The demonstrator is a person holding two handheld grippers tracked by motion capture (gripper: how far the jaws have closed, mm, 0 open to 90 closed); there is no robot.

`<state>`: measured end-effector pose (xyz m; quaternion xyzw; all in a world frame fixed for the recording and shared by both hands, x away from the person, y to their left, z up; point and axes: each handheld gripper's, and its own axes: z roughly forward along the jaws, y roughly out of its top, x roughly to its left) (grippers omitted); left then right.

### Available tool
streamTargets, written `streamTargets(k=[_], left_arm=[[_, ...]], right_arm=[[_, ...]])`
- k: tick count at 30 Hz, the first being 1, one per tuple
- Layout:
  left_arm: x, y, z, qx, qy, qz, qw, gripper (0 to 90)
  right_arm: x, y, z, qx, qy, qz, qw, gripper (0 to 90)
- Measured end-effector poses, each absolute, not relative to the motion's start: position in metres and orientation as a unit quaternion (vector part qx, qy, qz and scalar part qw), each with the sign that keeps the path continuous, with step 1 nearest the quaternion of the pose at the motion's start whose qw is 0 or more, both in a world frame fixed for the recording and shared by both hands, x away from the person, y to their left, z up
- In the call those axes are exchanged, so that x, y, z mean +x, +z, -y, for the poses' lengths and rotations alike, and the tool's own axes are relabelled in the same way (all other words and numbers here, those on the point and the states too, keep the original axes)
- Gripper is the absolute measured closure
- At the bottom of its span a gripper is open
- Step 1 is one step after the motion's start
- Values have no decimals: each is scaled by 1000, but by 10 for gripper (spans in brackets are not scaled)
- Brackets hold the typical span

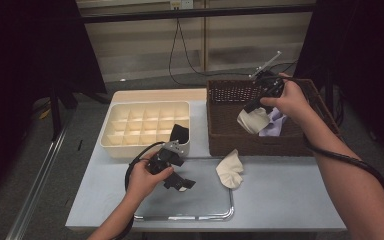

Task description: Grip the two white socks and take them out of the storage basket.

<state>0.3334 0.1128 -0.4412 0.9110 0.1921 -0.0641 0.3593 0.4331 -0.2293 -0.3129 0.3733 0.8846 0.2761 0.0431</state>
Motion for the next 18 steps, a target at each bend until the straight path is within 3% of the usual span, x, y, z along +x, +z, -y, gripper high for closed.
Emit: streamTargets(k=[18], left_arm=[[332, -440, -111, 911, -64, -187, 362, 47]], right_arm=[[400, -281, 216, 350, 308, -883, 47, 822]])
